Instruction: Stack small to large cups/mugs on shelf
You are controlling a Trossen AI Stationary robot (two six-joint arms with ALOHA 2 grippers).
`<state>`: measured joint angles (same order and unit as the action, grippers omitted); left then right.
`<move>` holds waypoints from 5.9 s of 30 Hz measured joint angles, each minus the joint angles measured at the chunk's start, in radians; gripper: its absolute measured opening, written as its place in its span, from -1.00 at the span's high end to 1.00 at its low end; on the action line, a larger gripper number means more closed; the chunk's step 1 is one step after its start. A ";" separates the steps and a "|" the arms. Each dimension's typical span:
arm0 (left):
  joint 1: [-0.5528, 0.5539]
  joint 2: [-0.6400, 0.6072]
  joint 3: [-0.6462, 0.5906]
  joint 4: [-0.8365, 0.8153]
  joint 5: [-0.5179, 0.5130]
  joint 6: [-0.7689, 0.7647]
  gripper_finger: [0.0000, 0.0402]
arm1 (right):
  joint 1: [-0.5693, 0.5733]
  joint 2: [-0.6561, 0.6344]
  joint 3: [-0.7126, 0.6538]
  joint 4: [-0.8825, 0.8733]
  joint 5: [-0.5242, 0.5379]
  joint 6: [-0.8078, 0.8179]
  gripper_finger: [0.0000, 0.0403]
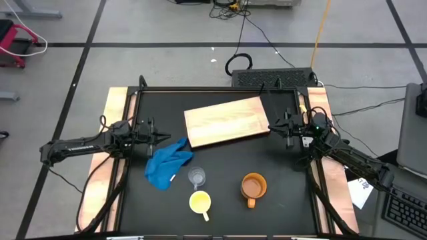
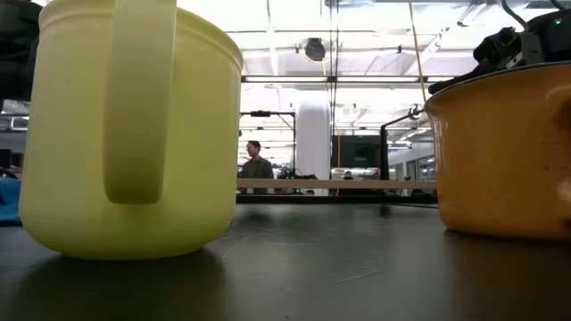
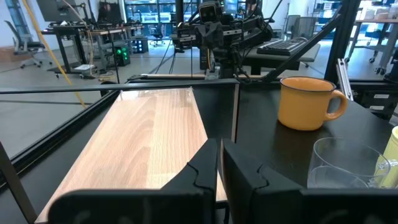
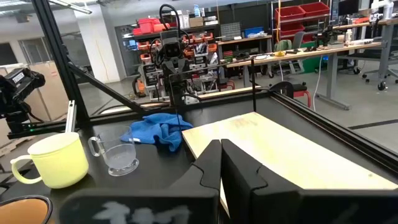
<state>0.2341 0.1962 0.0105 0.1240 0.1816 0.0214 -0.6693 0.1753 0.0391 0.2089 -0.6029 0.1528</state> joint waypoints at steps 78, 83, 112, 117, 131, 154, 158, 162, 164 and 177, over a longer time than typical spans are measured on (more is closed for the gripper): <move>0.000 0.000 0.000 0.000 0.000 0.000 0.87 | 0.000 0.000 0.000 0.000 0.000 0.000 1.00; 0.000 0.000 0.000 0.000 0.000 0.000 0.87 | 0.000 0.000 0.000 0.000 0.000 0.000 1.00; 0.000 0.000 0.000 0.000 0.000 0.000 0.87 | 0.000 0.000 0.000 0.044 0.000 -0.007 1.00; 0.000 0.000 0.000 0.000 0.000 0.000 0.87 | 0.000 0.000 0.000 0.046 0.000 -0.007 1.00; 0.000 0.000 0.000 0.067 -0.008 -0.093 0.87 | 0.000 0.000 0.000 0.061 0.000 -0.007 1.00; 0.000 0.000 0.000 0.158 0.072 -0.112 0.99 | 0.000 0.000 0.000 0.126 0.000 -0.015 1.00; 0.000 0.000 0.000 0.158 0.142 -0.109 0.99 | 0.000 0.000 0.000 0.123 0.000 -0.016 1.00; 0.000 0.000 0.000 0.169 0.248 -0.113 0.99 | 0.000 0.000 0.000 0.123 0.000 -0.024 1.00; 0.000 0.000 0.000 0.177 0.280 -0.132 0.99 | 0.000 0.000 0.000 0.123 -0.001 -0.025 1.00; 0.000 0.000 0.000 0.200 0.290 -0.133 0.98 | 0.084 0.003 0.000 0.182 -0.001 -0.026 1.00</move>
<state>0.2344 0.1963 0.0105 0.3242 0.4721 -0.1112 -0.5855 0.1787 0.0387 0.3906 -0.6043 0.1265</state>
